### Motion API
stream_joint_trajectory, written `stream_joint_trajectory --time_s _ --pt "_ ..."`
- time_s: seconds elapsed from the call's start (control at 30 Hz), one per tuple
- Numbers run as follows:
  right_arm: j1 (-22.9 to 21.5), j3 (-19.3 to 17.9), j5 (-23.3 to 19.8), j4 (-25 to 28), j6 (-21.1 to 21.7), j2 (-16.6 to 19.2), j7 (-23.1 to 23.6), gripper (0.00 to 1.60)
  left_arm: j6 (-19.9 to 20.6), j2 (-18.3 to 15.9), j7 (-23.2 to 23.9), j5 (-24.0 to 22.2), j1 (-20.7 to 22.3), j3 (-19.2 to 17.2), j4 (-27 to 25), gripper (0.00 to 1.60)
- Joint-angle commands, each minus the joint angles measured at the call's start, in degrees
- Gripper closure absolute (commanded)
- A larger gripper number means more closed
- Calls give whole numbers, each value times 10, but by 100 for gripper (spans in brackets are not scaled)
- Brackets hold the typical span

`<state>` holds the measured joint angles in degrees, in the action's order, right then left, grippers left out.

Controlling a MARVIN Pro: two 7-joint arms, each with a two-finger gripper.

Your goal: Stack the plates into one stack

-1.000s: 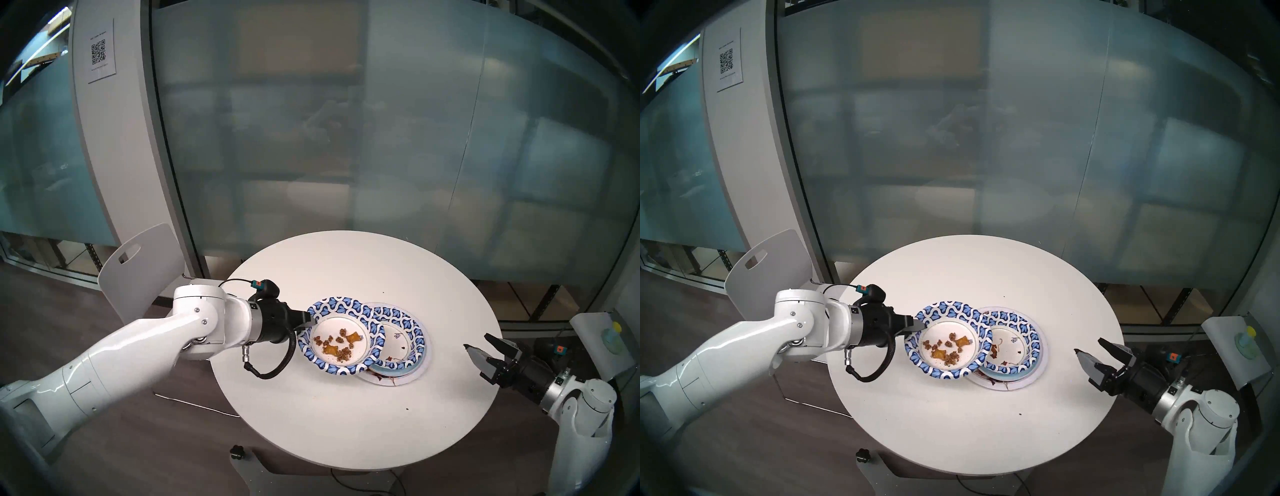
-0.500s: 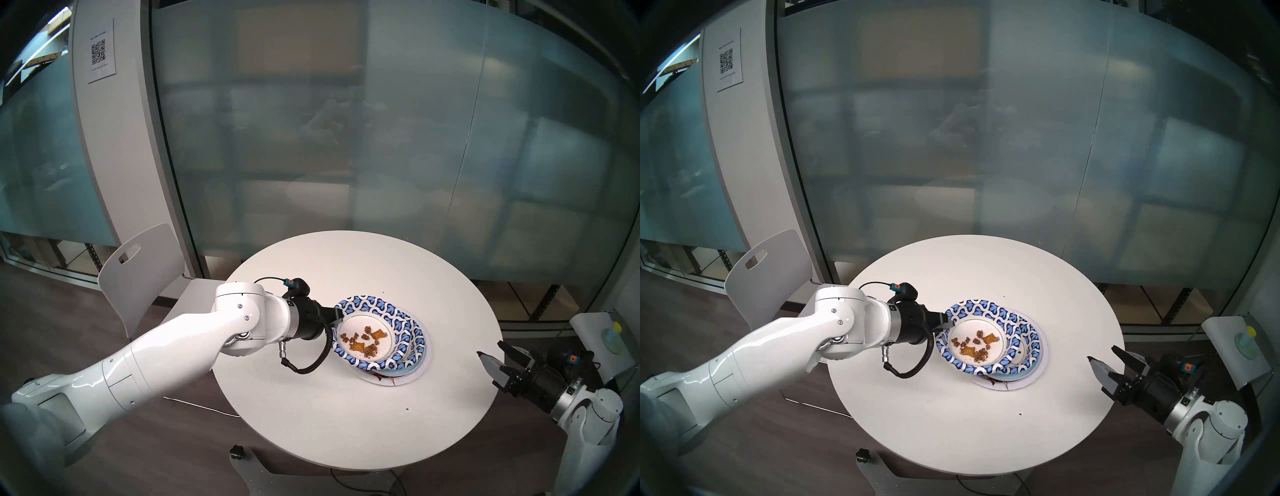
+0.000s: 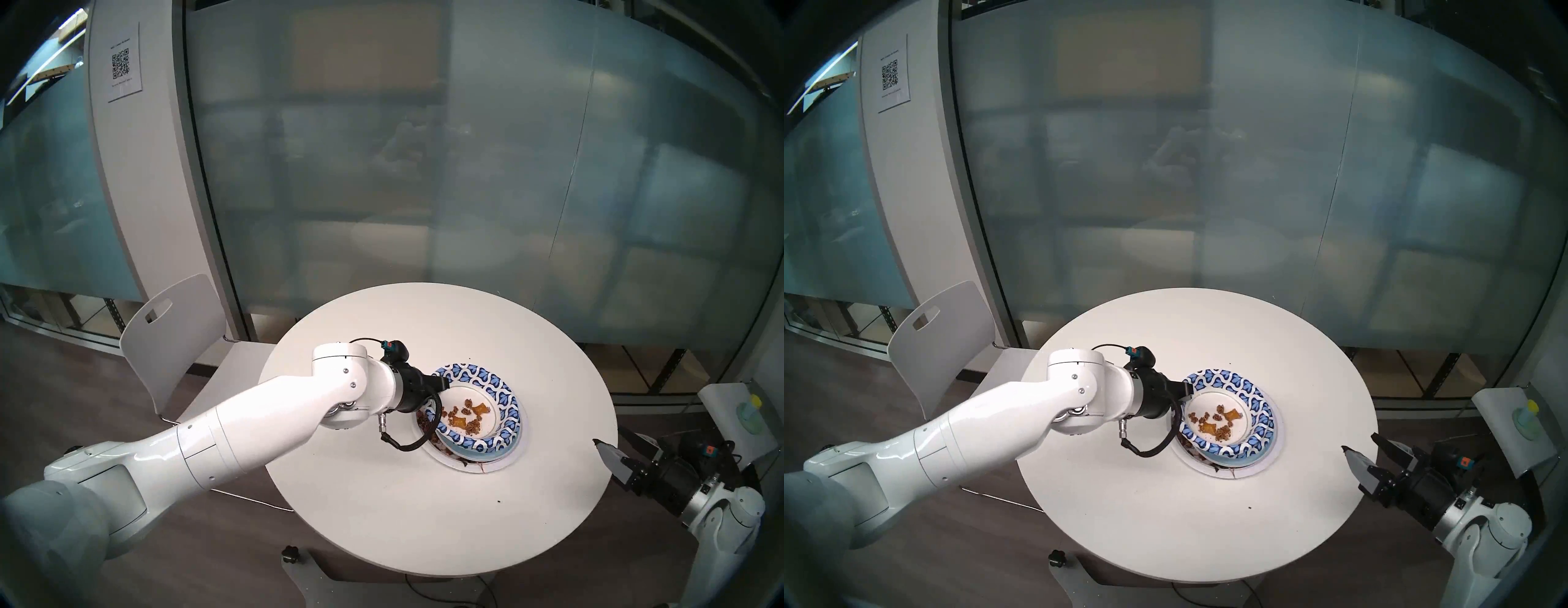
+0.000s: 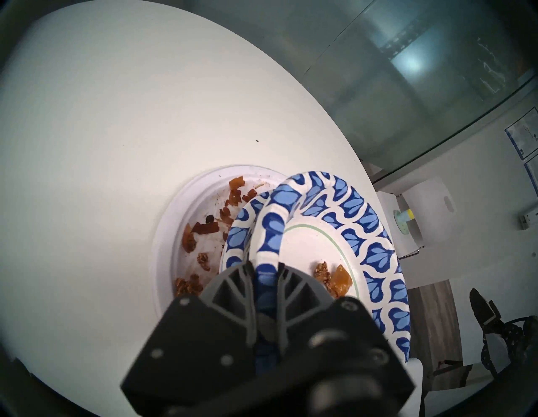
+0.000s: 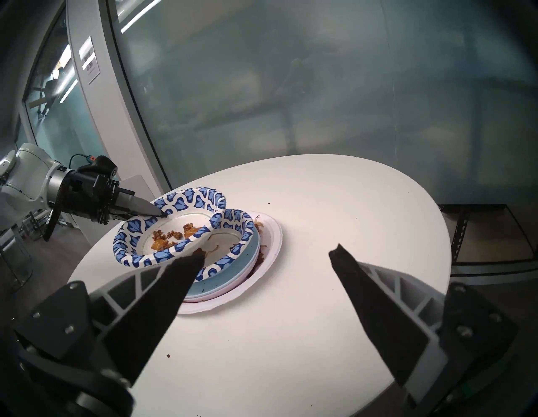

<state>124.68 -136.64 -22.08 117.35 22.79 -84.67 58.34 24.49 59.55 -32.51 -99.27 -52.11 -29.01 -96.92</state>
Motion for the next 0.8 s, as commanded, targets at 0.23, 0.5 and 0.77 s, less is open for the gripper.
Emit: stream_joint_trajectory --time_s 0.23,0.5,0.77 --pt "-7 -6 -8 2 -11 -11 7 0 -16 103 -31 32 69 19 57 160" --pt "-8 -8 -6 2 -13 -16 10 0 -15 107 -36 50 65 37 67 160" --pt "-12 -6 -3 0 -11 -17 12 0 -18 74 -34 48 52 33 44 160"
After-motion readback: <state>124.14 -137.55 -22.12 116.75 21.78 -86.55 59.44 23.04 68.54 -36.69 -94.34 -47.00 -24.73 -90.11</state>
